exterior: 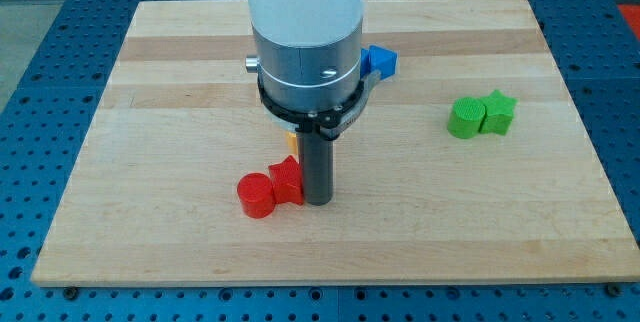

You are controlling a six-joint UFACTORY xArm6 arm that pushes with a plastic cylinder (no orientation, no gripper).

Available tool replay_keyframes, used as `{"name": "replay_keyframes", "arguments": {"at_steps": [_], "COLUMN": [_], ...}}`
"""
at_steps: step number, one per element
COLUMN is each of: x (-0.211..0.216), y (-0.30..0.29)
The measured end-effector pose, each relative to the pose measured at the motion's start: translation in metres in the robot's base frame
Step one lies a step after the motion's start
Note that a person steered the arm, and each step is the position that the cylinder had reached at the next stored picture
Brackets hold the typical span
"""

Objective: Point your arm towards the yellow hexagon

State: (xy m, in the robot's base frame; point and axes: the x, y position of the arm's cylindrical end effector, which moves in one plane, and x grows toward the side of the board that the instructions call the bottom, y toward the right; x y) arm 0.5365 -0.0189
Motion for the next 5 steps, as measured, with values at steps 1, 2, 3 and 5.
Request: {"name": "replay_keyframes", "arguments": {"at_steps": [1,2,3,5], "x": [0.000,-0.002,-0.007,-0.053], "y": [0.000,0.003,0.019,0.046]}}
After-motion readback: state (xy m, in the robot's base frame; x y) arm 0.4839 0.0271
